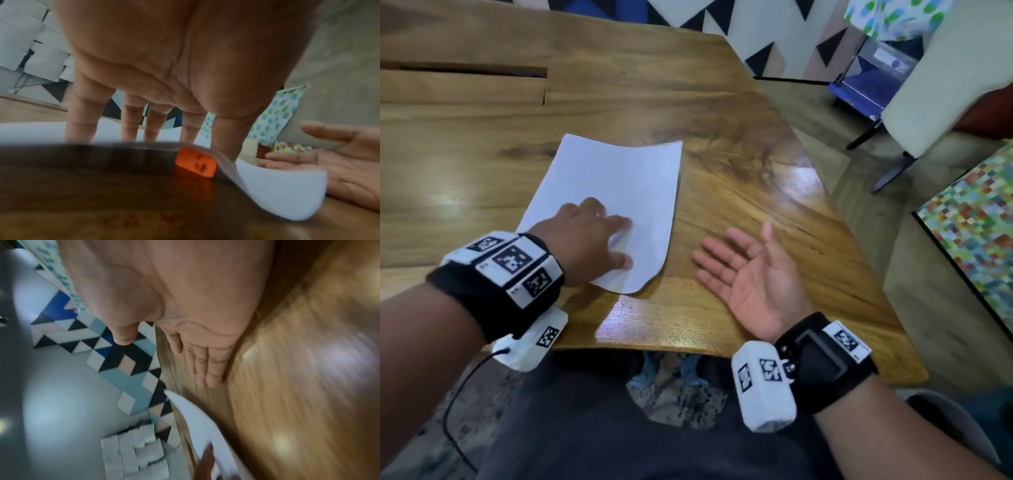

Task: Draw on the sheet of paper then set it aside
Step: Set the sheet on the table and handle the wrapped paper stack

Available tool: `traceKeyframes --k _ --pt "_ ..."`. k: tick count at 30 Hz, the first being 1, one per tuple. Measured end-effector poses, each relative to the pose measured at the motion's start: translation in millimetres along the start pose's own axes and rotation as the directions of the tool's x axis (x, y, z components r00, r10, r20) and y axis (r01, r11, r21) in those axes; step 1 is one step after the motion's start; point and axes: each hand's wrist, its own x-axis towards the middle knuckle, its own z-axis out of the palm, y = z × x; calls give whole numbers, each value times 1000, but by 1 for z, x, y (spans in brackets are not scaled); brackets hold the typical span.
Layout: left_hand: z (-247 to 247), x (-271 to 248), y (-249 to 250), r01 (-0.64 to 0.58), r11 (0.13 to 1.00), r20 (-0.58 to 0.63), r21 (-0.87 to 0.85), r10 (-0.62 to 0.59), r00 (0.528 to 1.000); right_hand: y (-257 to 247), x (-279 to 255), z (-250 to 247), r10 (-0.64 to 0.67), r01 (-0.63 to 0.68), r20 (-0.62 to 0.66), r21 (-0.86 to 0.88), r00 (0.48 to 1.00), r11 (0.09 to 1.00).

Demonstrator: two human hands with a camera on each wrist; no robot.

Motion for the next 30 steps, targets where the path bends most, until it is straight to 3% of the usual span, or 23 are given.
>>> traceKeyframes --k 3,5,8,10,12,16,18,22,25,30 --pt "-3 -3 -9 38 999 14 8 -39 999 -32 1 -28 -150 164 -145 90 978 982" --pt "-6 -5 -7 71 997 8 36 -71 997 -37 -5 -36 -181 193 -119 100 976 976" --pt "-8 -5 14 8 999 -42 41 -6 999 -9 -19 -28 1 -5 105 38 994 999" --pt "-8 -4 31 -63 998 -38 15 64 997 6 -22 -26 121 -118 140 -25 983 993" --pt "-5 -1 36 -86 996 -2 22 86 996 -3 -13 -33 79 -78 50 -13 996 997" --pt "-2 4 20 -63 996 23 70 62 998 -44 10 -39 -116 123 -111 63 987 990" --pt "-6 3 18 -45 996 25 77 43 999 -43 22 -22 -107 109 -28 82 994 991" --pt "-17 9 36 -65 995 -5 73 66 998 -14 48 37 55 -54 151 -12 987 998" --pt "-23 18 47 -102 991 7 84 102 995 -20 65 40 25 -28 82 34 996 999" --pt "-25 25 45 -92 988 42 128 87 995 -73 83 -5 -200 223 -126 208 972 952"
